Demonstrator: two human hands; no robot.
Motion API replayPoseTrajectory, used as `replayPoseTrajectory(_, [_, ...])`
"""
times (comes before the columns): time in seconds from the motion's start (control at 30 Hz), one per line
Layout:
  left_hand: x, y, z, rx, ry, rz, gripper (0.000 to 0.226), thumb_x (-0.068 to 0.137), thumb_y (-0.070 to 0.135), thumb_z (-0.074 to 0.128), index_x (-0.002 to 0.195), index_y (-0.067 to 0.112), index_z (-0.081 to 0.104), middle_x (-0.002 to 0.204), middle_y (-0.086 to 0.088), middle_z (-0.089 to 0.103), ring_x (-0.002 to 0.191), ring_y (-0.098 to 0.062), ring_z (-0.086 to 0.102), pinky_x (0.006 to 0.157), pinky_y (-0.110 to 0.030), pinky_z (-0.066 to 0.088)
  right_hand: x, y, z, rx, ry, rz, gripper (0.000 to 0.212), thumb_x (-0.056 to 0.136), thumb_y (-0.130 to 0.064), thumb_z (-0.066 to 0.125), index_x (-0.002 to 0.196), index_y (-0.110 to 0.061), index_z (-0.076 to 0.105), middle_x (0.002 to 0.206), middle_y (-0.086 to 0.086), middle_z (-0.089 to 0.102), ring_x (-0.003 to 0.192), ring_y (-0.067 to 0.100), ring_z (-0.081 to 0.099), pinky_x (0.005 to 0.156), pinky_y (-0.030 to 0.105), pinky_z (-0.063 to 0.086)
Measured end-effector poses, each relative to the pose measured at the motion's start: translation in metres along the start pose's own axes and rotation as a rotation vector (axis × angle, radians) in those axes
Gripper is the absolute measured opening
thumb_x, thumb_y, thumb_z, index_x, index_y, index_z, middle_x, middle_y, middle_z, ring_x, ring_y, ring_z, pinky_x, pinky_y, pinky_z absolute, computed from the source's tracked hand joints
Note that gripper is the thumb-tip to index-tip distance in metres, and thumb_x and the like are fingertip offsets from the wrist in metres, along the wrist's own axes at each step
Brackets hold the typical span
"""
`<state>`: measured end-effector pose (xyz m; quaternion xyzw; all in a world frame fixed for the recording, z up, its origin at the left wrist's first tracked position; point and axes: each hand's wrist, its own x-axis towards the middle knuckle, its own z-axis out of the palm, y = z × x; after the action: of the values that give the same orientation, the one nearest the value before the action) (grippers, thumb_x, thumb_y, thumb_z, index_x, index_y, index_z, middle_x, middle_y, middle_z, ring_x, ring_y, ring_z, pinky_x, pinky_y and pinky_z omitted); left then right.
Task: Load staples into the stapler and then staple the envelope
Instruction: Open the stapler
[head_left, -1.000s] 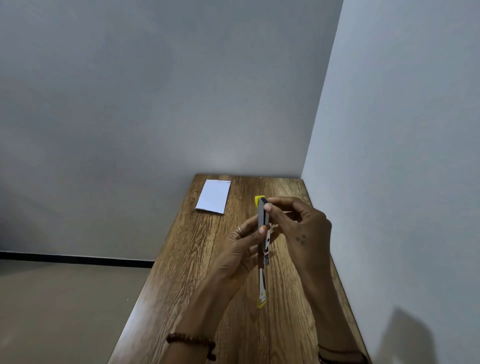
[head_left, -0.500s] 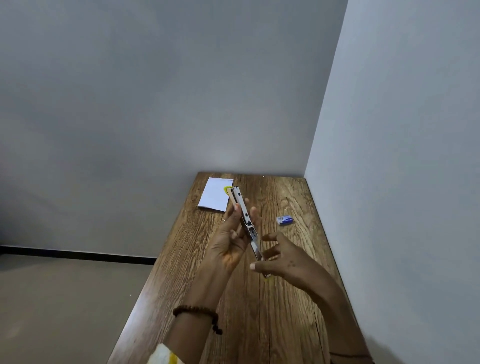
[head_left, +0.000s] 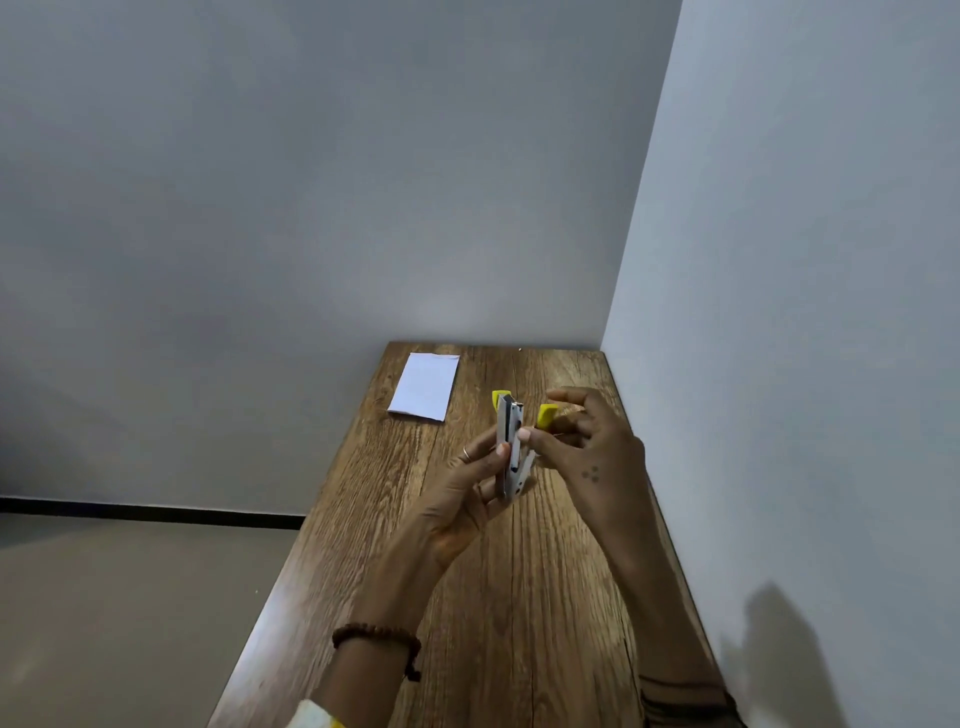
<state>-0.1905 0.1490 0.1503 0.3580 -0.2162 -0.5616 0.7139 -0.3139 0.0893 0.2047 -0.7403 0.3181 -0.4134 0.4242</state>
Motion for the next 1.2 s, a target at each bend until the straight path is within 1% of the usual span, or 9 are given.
replayPoseTrajectory(0.2, [-0.003, -0.008, 0.004, 0.062, -0.029, -0.003, 0.026, 0.071, 0.014, 0.058, 0.092, 0.020, 0.071, 0.087, -0.002, 0.074, 0.078, -0.016, 0.070, 0.075, -0.031, 0.057, 0.000, 0.005, 0.002, -0.090, 0.047, -0.036, 0.031, 0.076, -0.029, 0.072, 0.104, -0.024, 0.059, 0.094, -0.010, 0.057, 0.076, -0.004, 0.053, 0.057, -0.004, 0.040])
replayPoseTrajectory(0.27, [-0.004, -0.009, 0.007, 0.109, -0.048, -0.001, 0.028, 0.071, 0.014, 0.058, 0.097, 0.020, 0.068, 0.087, 0.000, 0.074, 0.078, -0.016, 0.070, 0.074, -0.029, 0.057, 0.001, 0.006, 0.002, -0.122, 0.046, -0.030, 0.030, 0.077, -0.031, 0.072, 0.104, -0.022, 0.062, 0.096, -0.008, 0.060, 0.076, -0.001, 0.054, 0.057, -0.002, 0.041])
replayPoseTrajectory(0.4, [-0.003, -0.010, 0.012, 0.186, -0.054, 0.013, 0.034, 0.070, 0.014, 0.059, 0.103, 0.019, 0.063, 0.086, 0.005, 0.074, 0.078, -0.012, 0.070, 0.071, -0.025, 0.056, -0.001, 0.007, 0.003, -0.184, 0.110, -0.033, 0.027, 0.076, -0.031, 0.072, 0.099, -0.016, 0.069, 0.088, -0.008, 0.064, 0.072, 0.000, 0.055, 0.057, -0.003, 0.040])
replayPoseTrajectory(0.63, [0.000, -0.016, 0.016, 0.190, -0.035, 0.037, 0.029, 0.072, 0.015, 0.062, 0.100, 0.022, 0.064, 0.082, 0.007, 0.073, 0.075, -0.011, 0.069, 0.073, -0.025, 0.052, -0.002, 0.003, -0.001, -0.112, 0.154, -0.035, 0.016, 0.079, -0.024, 0.071, 0.091, -0.014, 0.073, 0.073, -0.012, 0.062, 0.062, -0.008, 0.057, 0.056, -0.001, 0.040])
replayPoseTrajectory(0.87, [0.002, -0.013, 0.017, 0.198, -0.029, 0.067, 0.034, 0.069, 0.017, 0.059, 0.102, 0.020, 0.061, 0.073, 0.010, 0.072, 0.062, -0.006, 0.067, 0.062, -0.020, 0.053, -0.004, 0.004, 0.008, -0.069, 0.105, -0.034, 0.005, 0.087, -0.019, 0.060, 0.089, -0.020, 0.055, 0.076, -0.021, 0.053, 0.067, -0.010, 0.054, 0.056, -0.001, 0.041])
replayPoseTrajectory(0.97, [0.002, -0.014, 0.017, 0.209, -0.030, 0.068, 0.030, 0.075, 0.011, 0.057, 0.103, 0.019, 0.061, 0.070, 0.011, 0.072, 0.059, -0.004, 0.066, 0.058, -0.017, 0.052, -0.002, 0.007, 0.010, -0.075, 0.099, -0.046, 0.009, 0.086, -0.019, 0.060, 0.089, -0.017, 0.052, 0.077, -0.015, 0.053, 0.069, -0.005, 0.054, 0.058, 0.004, 0.043])
replayPoseTrajectory(1.07, [0.001, -0.018, 0.019, 0.202, -0.015, 0.058, 0.027, 0.081, 0.006, 0.054, 0.104, 0.017, 0.062, 0.068, 0.011, 0.071, 0.057, -0.003, 0.064, 0.054, -0.016, 0.051, -0.001, 0.011, 0.011, -0.127, 0.109, -0.051, 0.016, 0.083, -0.020, 0.064, 0.090, -0.012, 0.051, 0.084, 0.001, 0.059, 0.073, 0.008, 0.057, 0.063, 0.019, 0.049])
replayPoseTrajectory(1.13, [-0.001, -0.019, 0.023, 0.186, -0.006, 0.047, 0.033, 0.074, 0.012, 0.059, 0.107, 0.017, 0.062, 0.069, 0.011, 0.071, 0.058, -0.003, 0.064, 0.054, -0.016, 0.050, 0.000, 0.012, 0.011, -0.185, 0.119, -0.054, 0.020, 0.082, -0.021, 0.065, 0.090, -0.008, 0.051, 0.084, 0.004, 0.058, 0.073, 0.013, 0.057, 0.059, 0.017, 0.045])
replayPoseTrajectory(1.2, [-0.001, -0.018, 0.022, 0.156, -0.001, 0.044, 0.037, 0.071, 0.017, 0.059, 0.107, 0.016, 0.061, 0.070, 0.010, 0.071, 0.059, -0.004, 0.065, 0.055, -0.017, 0.050, 0.000, 0.011, 0.010, -0.212, 0.141, -0.062, 0.018, 0.084, -0.017, 0.063, 0.088, -0.008, 0.048, 0.074, -0.003, 0.052, 0.064, 0.005, 0.051, 0.052, 0.009, 0.038])
